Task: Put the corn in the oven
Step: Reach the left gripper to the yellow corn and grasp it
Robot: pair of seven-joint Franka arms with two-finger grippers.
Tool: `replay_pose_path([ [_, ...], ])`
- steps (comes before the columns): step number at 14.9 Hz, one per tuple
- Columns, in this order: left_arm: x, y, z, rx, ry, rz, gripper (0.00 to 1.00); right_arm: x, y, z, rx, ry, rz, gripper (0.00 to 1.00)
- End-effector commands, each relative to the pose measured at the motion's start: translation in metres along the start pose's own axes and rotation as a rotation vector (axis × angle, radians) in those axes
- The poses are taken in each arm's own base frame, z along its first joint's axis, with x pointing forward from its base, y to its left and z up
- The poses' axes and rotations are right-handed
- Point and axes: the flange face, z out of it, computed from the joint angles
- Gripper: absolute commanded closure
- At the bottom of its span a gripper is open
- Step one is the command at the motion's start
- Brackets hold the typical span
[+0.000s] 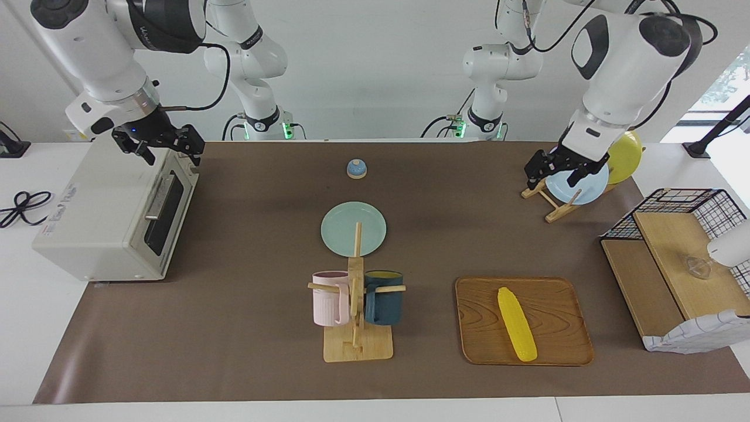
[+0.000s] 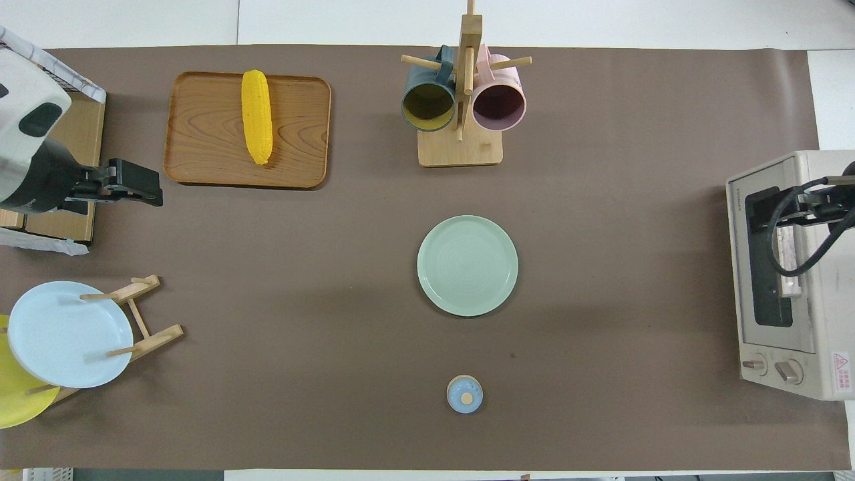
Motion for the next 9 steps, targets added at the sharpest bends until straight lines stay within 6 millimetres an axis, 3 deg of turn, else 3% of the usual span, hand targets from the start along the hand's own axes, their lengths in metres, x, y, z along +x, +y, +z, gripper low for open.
replay_pose_path([
  [1,0.067,0.020,0.042,-0.027,-0.020,0.021,0.00,0.002,0.001,-0.004,-0.009,0.017,-0.024,0.00],
  [4,0.110,0.033,0.092,-0.040,-0.016,0.068,0.00,0.002,0.001,-0.004,-0.009,0.017,-0.025,0.00],
  [5,0.126,0.040,0.116,-0.043,-0.015,0.076,0.00,0.002,0.002,-0.004,-0.009,0.017,-0.025,0.00],
  [7,0.145,0.054,0.153,-0.034,0.017,0.099,0.00,0.002,0.003,-0.004,-0.009,0.017,-0.025,0.00],
  [9,0.155,0.049,0.165,0.015,0.068,0.179,0.00,0.002,0.002,-0.004,-0.008,0.017,-0.025,0.00],
])
